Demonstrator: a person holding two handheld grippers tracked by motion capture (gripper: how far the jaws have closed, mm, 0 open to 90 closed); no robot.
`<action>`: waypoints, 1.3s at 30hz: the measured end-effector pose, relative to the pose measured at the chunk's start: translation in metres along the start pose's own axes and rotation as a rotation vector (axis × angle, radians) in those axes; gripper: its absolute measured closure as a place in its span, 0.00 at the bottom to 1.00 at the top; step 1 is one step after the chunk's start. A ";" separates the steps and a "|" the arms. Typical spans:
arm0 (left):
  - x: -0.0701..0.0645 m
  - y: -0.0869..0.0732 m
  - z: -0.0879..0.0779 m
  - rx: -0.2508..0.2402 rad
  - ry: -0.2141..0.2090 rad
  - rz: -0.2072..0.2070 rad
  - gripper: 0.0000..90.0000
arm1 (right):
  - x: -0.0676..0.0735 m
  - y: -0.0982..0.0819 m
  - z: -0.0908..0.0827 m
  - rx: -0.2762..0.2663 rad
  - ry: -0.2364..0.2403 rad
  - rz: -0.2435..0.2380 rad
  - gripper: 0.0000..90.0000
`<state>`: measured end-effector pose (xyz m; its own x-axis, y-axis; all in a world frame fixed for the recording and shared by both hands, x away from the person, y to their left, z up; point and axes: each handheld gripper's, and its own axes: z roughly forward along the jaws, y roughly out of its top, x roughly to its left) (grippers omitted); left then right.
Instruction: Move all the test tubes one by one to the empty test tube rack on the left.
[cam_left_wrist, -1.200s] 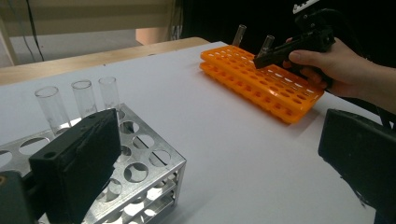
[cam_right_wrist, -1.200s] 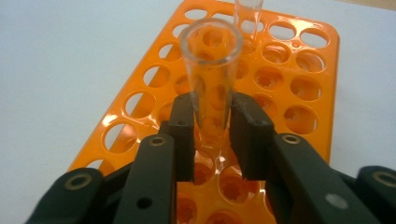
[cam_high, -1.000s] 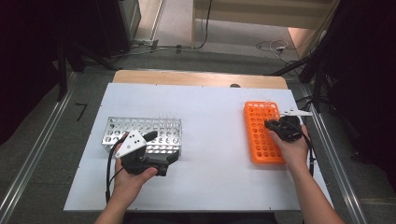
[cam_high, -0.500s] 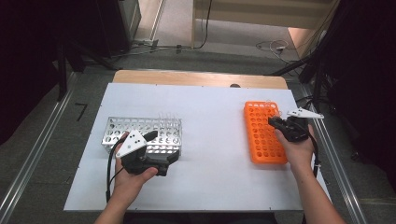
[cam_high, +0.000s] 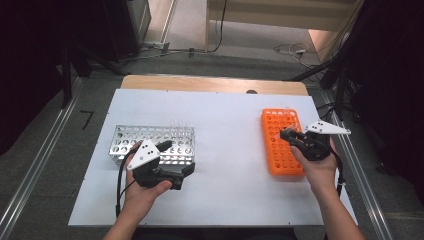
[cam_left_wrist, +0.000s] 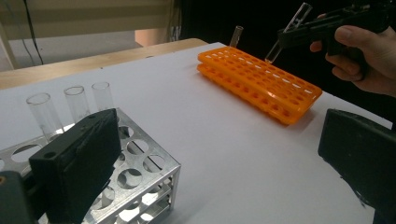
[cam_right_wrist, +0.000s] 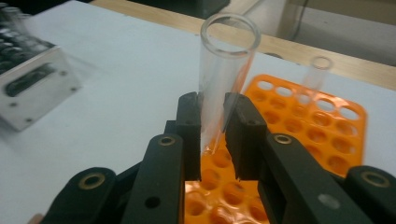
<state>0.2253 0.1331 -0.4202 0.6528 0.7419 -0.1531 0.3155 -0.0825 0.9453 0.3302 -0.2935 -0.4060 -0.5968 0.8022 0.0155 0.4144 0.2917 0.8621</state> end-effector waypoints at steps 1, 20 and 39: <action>0.000 0.000 0.000 0.000 -0.002 0.002 0.00 | 0.006 0.000 -0.001 -0.003 0.019 -0.008 0.82; -0.012 0.003 0.006 0.006 -0.032 0.025 0.00 | 0.083 -0.003 0.002 0.010 0.244 -0.121 0.82; -0.034 0.004 0.017 0.018 -0.110 0.057 0.02 | 0.133 -0.010 0.013 0.052 0.367 -0.214 0.82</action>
<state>0.2161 0.0963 -0.4160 0.7417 0.6579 -0.1306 0.2869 -0.1352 0.9484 0.2554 -0.1832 -0.4188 -0.8743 0.4846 0.0267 0.2832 0.4647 0.8390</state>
